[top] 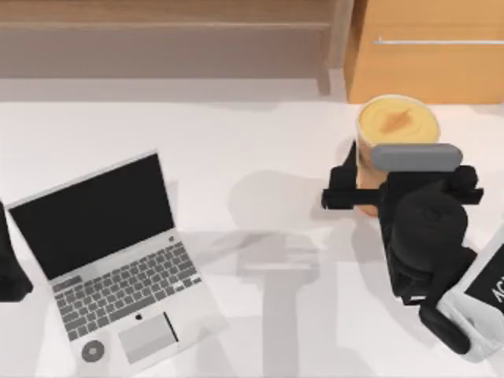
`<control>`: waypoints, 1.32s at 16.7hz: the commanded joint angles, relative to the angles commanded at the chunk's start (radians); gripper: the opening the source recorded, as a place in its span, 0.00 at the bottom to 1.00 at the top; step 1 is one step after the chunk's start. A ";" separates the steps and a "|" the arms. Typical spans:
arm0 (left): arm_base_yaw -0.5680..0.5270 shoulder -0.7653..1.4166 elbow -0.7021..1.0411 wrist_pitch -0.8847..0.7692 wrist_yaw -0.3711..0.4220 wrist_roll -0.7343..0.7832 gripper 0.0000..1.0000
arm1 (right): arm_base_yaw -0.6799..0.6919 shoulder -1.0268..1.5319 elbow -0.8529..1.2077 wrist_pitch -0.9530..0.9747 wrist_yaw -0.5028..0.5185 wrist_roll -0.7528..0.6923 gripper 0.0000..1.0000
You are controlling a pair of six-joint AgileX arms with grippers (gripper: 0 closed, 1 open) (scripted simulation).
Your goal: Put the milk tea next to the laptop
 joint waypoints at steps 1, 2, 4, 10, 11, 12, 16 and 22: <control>0.000 0.000 0.000 0.000 0.000 0.000 1.00 | 0.000 0.000 0.000 0.000 0.000 0.000 0.55; 0.000 0.000 0.000 0.000 0.000 0.000 1.00 | 0.000 0.000 0.000 0.000 0.000 0.000 0.47; 0.000 0.000 0.000 0.000 0.000 0.000 1.00 | 0.000 0.000 0.000 0.000 0.000 0.000 0.32; 0.000 0.000 0.000 0.000 0.000 0.000 1.00 | 0.000 0.000 0.000 0.000 0.000 0.000 0.00; 0.000 0.000 0.000 0.000 0.000 0.000 1.00 | 0.000 0.000 0.000 0.000 0.000 0.000 0.00; 0.000 0.000 0.000 0.000 0.000 0.000 1.00 | 0.000 0.000 0.000 0.000 0.000 0.000 0.00; 0.000 0.000 0.000 0.000 0.000 0.000 1.00 | 0.000 0.000 0.000 0.000 0.000 0.000 0.00; 0.000 0.000 0.000 0.000 0.000 0.000 1.00 | 0.001 -0.039 -0.003 -0.037 0.000 0.002 0.00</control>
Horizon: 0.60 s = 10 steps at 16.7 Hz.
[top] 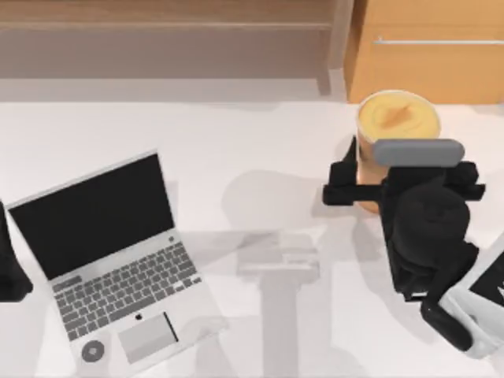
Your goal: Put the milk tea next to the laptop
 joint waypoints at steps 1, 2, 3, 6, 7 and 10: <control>0.000 0.000 0.000 0.000 0.000 0.000 1.00 | 0.000 -0.010 0.000 -0.009 0.000 0.000 0.00; 0.000 0.000 0.000 0.000 0.000 0.000 1.00 | 0.001 -0.012 0.000 -0.012 0.000 0.000 0.00; 0.000 0.000 0.000 0.000 0.000 0.000 1.00 | 0.001 -0.012 0.000 -0.012 0.000 0.000 0.00; 0.000 0.000 0.000 0.000 0.000 0.000 1.00 | 0.000 -0.008 0.001 -0.009 0.000 0.002 0.00; 0.000 0.000 0.000 0.000 0.000 0.000 1.00 | 0.007 -0.018 0.010 -0.001 0.002 0.005 0.00; 0.000 0.000 0.000 0.000 0.000 0.000 1.00 | 0.066 -0.057 0.049 0.014 0.019 0.035 0.00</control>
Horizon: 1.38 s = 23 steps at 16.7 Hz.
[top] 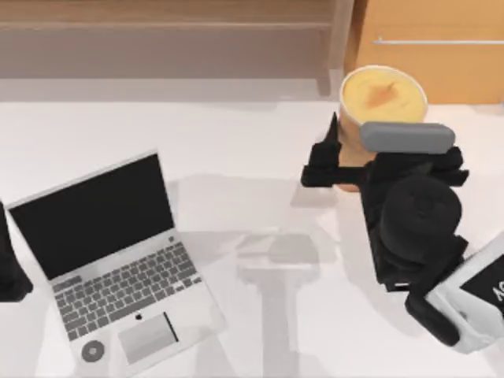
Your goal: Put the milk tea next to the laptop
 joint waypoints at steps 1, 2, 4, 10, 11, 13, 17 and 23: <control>0.000 0.000 0.000 0.000 0.000 0.000 1.00 | 0.030 -0.012 0.014 -0.003 0.010 0.015 0.00; 0.000 0.000 0.000 0.000 0.000 0.000 1.00 | 0.064 -0.022 0.027 -0.010 0.023 0.032 0.00; 0.000 0.000 0.000 0.000 0.000 0.000 1.00 | 0.140 -0.037 0.054 -0.031 0.057 0.070 0.00; 0.000 0.000 0.000 0.000 0.000 0.000 1.00 | 0.384 -0.053 0.128 -0.195 0.220 0.193 0.00; 0.000 0.000 0.000 0.000 0.000 0.000 1.00 | 0.421 -0.053 0.140 -0.238 0.255 0.213 0.00; 0.000 0.000 0.000 0.000 0.000 0.000 1.00 | 0.488 -0.052 0.164 -0.335 0.328 0.250 0.00; 0.000 0.000 0.000 0.000 0.000 0.000 1.00 | 0.586 -0.049 0.211 -0.547 0.479 0.315 0.00; 0.000 0.000 0.000 0.000 0.000 0.000 1.00 | 0.650 -0.048 0.262 -0.795 0.643 0.382 0.00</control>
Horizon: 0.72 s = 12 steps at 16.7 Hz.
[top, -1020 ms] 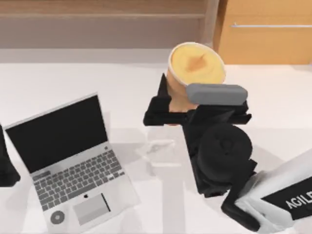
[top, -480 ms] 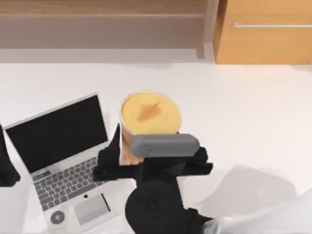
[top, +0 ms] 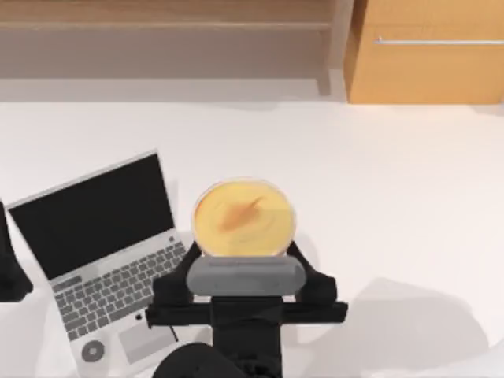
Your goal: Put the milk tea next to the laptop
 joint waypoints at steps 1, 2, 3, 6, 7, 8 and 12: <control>0.000 0.000 0.000 0.000 0.000 0.000 1.00 | 0.004 0.000 0.005 -0.021 0.014 0.006 0.00; 0.000 0.000 0.000 0.000 0.000 0.000 1.00 | 0.006 0.000 0.008 -0.034 0.023 0.010 0.00; 0.000 0.000 0.000 0.000 0.000 0.000 1.00 | 0.007 0.000 0.010 -0.040 0.027 0.011 0.00; 0.000 0.000 0.000 0.000 0.000 0.000 1.00 | 0.007 0.000 0.010 -0.040 0.027 0.011 0.00; 0.000 0.000 0.000 0.000 0.000 0.000 1.00 | 0.001 0.000 0.006 -0.037 0.024 0.012 0.00; 0.000 0.000 0.000 0.000 0.000 0.000 1.00 | 0.001 0.000 0.006 -0.037 0.025 0.013 0.00; 0.000 0.000 0.000 0.000 0.000 0.000 1.00 | -0.027 -0.014 0.008 0.008 0.048 0.044 0.00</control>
